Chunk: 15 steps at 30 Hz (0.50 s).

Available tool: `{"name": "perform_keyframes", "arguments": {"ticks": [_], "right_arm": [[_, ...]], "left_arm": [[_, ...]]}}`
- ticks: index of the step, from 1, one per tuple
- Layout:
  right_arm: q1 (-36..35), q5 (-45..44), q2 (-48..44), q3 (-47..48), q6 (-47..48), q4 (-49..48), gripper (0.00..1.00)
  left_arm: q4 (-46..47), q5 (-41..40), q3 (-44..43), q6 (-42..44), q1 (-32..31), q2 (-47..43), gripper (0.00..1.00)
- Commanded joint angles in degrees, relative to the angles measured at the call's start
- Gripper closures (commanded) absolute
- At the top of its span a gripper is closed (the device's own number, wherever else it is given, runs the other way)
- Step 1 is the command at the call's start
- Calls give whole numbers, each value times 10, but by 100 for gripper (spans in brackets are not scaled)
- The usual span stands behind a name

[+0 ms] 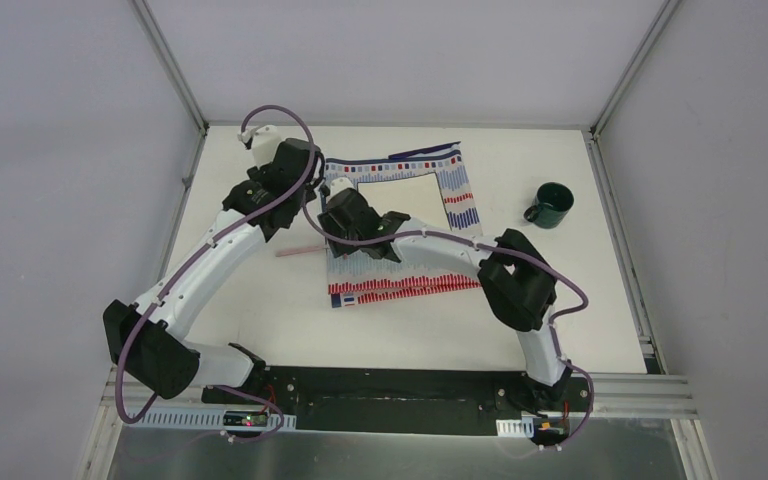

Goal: Set the dinner table for one person
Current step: Move the spoon at the center of the board, then pick up the spoon from the center of the board.

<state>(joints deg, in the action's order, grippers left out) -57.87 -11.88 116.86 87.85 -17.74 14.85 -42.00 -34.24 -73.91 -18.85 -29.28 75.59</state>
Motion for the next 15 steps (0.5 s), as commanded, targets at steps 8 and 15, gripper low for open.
{"name": "perform_keyframes", "arguments": {"ticks": [8,15], "right_arm": [[23,-6,89,229,210,168,45],[53,174,177,390,316,345,44]], "left_arm": [[-7,-49,-10,6,-2,-10,53],[-7,-52,-7,6,-2,-20,53]]}}
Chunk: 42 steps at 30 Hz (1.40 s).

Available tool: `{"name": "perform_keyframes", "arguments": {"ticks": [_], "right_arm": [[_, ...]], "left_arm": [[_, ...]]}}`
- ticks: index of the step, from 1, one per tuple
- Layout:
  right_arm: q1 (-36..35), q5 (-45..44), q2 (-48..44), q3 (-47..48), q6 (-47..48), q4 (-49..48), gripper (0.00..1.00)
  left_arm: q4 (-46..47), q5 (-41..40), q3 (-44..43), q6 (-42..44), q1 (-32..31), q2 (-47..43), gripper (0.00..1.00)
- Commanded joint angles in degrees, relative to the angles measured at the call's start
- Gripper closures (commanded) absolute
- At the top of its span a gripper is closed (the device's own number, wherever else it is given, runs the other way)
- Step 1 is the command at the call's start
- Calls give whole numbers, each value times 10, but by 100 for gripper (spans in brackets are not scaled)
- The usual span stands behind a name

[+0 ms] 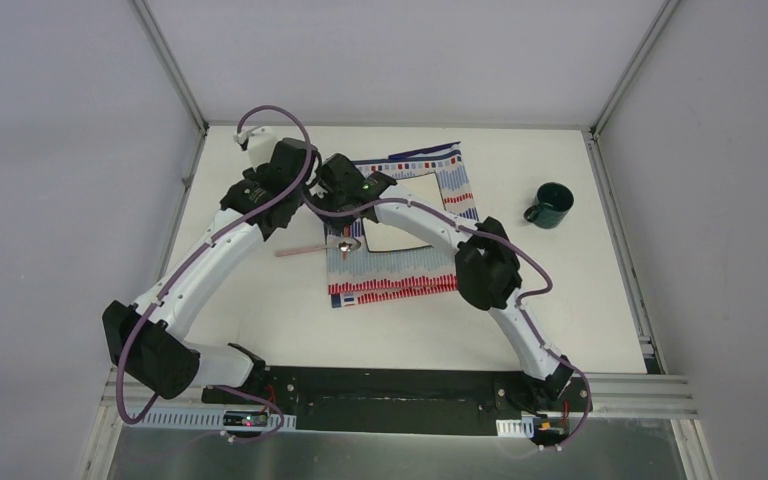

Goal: Set the dinner table for one person
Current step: Pick up the spoon from the center of the board.

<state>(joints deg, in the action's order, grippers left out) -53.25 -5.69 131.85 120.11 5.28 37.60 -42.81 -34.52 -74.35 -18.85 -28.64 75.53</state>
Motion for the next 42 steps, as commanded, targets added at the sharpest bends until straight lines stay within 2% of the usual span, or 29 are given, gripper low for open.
{"name": "perform_keyframes", "arguments": {"ticks": [1,8,18,22,34,42], "right_arm": [[12,133,30,72,90,127,44],[32,231,44,70,106,148,44],[40,302,71,78,122,128,42],[40,301,79,94,138,117,41],[44,292,139,165,154,104,41],[44,304,145,133,151,88,41]], "left_arm": [[1,-51,-3,6,-8,-20,53],[-6,-95,-32,21,-8,-27,52],[-26,-191,-206,98,-8,-36,51],[-24,-218,-236,125,-7,-42,50],[-12,-210,-169,125,-8,-67,51],[7,-209,-135,123,-8,-84,51]]}}
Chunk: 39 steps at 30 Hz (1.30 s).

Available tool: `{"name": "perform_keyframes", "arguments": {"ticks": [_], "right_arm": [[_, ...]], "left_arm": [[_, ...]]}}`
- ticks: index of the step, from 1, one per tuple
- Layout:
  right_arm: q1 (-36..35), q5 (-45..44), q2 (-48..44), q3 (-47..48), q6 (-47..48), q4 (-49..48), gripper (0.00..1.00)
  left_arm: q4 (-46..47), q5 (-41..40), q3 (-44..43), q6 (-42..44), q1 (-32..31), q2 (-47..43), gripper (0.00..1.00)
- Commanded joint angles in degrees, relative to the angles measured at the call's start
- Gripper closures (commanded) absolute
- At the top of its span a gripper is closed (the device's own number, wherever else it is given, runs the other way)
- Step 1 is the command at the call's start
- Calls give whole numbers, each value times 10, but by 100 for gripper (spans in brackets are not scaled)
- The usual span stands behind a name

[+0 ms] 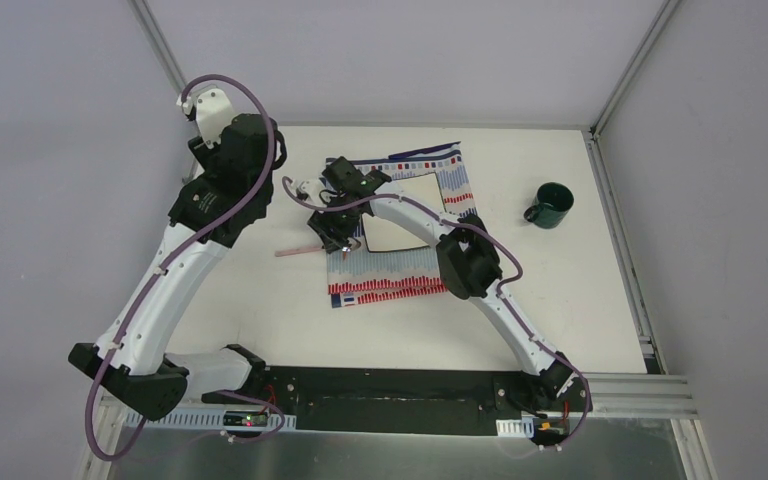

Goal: Set the dinner table for one person
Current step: Pick up the spoon from the center of the board.

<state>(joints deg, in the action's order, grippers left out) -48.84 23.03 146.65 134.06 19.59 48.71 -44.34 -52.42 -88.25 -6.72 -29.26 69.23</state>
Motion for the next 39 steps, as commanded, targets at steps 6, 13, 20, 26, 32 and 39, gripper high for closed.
{"name": "perform_keyframes", "arguments": {"ticks": [6,13,20,26,32,39], "right_arm": [[0,-6,-4,-30,-3,-40,61],[0,-20,-10,-51,-15,-56,98],[0,-2,-20,-57,-37,-67,100],[0,10,-42,-66,-59,-75,100],[0,19,-67,-91,-59,-58,100],[0,27,-93,-158,-80,-93,100]], "left_arm": [[34,-21,26,-5,-1,-23,51],[39,-27,33,-3,-1,-24,51],[40,-33,42,0,-1,-29,51],[40,-38,45,3,-2,-37,51],[40,-40,46,5,-1,-48,51],[40,-37,52,-4,-1,-51,51]]}}
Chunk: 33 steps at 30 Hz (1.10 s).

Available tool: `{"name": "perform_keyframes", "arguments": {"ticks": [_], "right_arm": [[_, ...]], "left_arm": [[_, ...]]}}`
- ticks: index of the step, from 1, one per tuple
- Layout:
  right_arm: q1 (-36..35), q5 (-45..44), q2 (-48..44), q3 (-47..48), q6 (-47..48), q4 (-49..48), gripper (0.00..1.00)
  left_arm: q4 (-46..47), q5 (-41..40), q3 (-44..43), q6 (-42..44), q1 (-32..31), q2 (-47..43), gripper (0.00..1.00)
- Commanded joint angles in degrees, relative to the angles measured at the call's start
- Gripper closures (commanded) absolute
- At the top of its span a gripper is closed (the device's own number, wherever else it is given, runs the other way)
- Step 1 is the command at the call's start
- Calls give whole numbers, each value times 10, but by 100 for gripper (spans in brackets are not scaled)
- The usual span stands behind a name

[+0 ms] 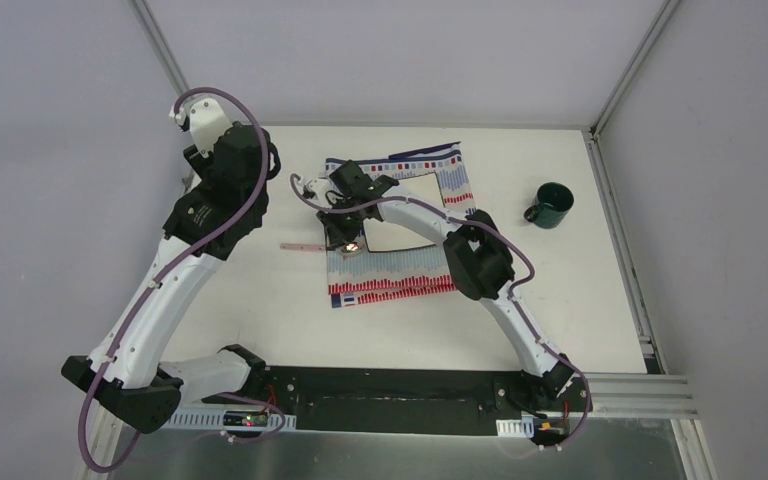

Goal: Set the dinner table for one person
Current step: Pick up the spoon from the center of the board.

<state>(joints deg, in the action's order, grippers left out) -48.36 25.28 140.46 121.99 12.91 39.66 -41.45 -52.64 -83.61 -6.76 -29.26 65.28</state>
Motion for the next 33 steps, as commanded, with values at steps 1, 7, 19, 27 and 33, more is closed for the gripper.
{"name": "perform_keyframes", "arguments": {"ticks": [1,7,19,27,33], "right_arm": [[-6,8,-35,-48,-19,-10,100],[-15,26,-51,-96,-37,-42,95],[-39,-4,-57,-121,-46,-50,100],[-41,-53,-103,-136,-56,-64,100],[-41,-89,-194,-176,-79,-81,100]], "left_arm": [[11,-35,8,-5,-1,-12,52],[10,-33,16,-10,-1,-15,52],[12,-35,27,-13,-1,-22,52],[11,-33,30,-12,-1,-34,52],[12,-26,29,-15,-1,-36,52]]}}
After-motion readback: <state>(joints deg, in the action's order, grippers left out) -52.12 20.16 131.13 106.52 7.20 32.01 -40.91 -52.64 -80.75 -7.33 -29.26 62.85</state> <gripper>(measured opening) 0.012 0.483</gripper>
